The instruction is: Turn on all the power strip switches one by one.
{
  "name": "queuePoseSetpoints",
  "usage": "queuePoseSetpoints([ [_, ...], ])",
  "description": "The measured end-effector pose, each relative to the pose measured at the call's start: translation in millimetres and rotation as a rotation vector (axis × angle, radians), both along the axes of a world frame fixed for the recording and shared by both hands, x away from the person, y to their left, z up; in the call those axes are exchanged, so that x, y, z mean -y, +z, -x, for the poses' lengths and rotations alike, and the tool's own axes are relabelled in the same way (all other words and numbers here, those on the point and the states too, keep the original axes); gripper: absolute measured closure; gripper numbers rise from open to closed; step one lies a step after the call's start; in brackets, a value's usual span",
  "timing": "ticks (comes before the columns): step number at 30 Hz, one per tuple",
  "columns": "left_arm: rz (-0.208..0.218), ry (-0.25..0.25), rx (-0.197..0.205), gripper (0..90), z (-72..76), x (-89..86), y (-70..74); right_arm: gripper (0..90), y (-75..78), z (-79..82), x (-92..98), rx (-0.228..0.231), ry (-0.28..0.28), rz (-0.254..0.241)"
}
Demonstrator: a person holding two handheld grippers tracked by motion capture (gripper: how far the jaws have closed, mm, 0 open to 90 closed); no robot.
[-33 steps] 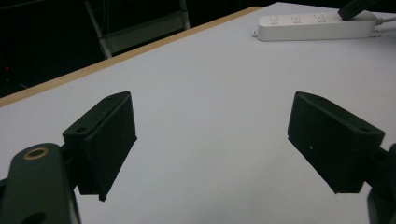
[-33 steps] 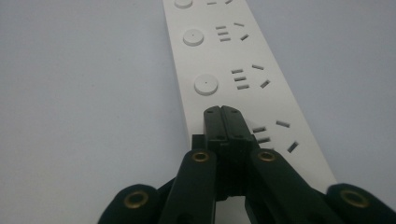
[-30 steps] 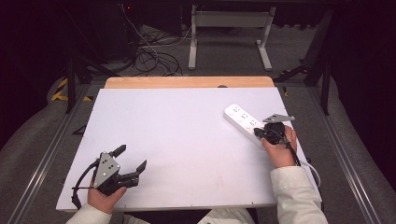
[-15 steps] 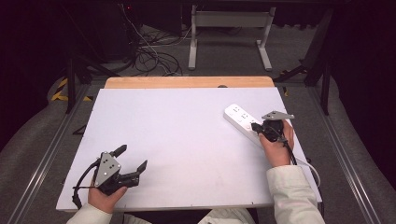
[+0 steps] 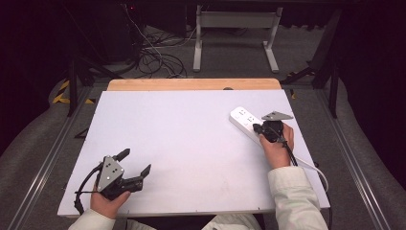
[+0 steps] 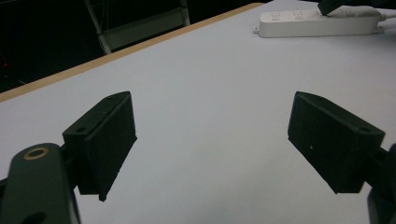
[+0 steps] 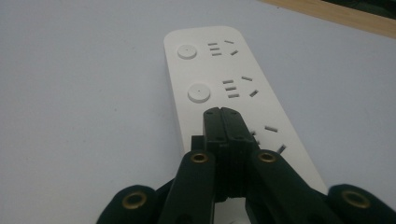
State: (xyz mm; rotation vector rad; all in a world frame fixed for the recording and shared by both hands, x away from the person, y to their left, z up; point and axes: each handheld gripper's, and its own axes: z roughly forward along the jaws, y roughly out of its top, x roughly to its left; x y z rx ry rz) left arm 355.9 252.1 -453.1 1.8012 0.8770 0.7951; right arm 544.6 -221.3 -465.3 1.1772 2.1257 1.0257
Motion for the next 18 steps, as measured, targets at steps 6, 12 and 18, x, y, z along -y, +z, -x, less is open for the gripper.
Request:
queuePoseSetpoints([
  [6,-0.005,-0.001,0.004,15.7,0.0,-0.4,0.3,90.0,-0.2,0.1,-0.6,-0.001,-0.003,0.002],
  [12,0.001,-0.001,0.002,15.7,0.5,0.2,0.2,90.0,-0.6,0.4,-2.2,0.003,-0.003,0.017],
  [18,0.001,-0.001,0.002,15.7,0.5,0.2,0.2,90.0,-0.2,0.5,-4.5,0.007,0.006,0.049],
])
